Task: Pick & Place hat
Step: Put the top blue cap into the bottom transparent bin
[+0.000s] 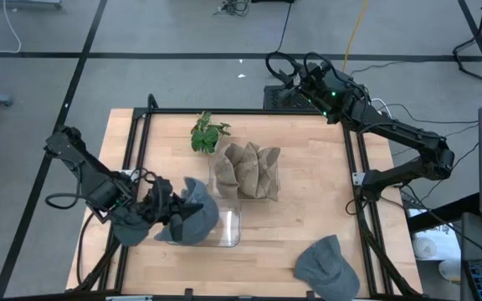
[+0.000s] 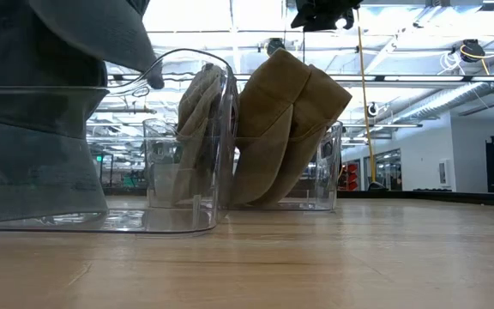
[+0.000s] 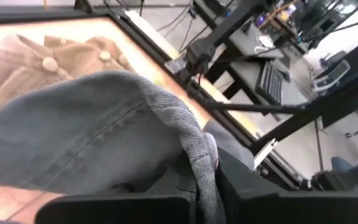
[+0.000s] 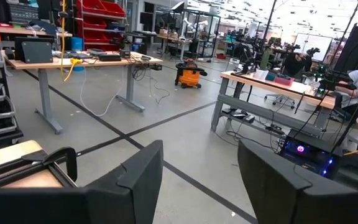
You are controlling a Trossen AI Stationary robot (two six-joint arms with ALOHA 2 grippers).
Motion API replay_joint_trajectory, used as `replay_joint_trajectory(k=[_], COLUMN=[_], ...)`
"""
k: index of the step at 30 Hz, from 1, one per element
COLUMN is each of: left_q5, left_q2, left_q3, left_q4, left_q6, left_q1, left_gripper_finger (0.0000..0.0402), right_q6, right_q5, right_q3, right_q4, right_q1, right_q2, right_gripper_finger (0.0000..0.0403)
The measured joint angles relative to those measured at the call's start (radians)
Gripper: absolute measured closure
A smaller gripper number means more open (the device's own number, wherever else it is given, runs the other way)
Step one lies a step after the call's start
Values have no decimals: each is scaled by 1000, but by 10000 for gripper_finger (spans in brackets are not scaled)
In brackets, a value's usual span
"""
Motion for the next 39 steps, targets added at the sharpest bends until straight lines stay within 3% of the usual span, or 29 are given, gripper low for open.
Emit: replay_joint_trajectory(k=[11,34,39], left_q5=[48,212,231], left_q2=[9,184,193], left_q3=[0,-1,-1], left_q4=[-112,-206,-210], left_q6=[-138,-375,-405], left_q1=[3,34,45], left_gripper_finger=[387,387,377], right_q6=[-33,-52,-52], right_q5=[0,-1,-56], right_q3=[0,0,0], right_q4=[0,-8,-39], right_q1=[0,0,1], right_q2=[0,-1,-1], right_gripper_finger=[206,206,206])
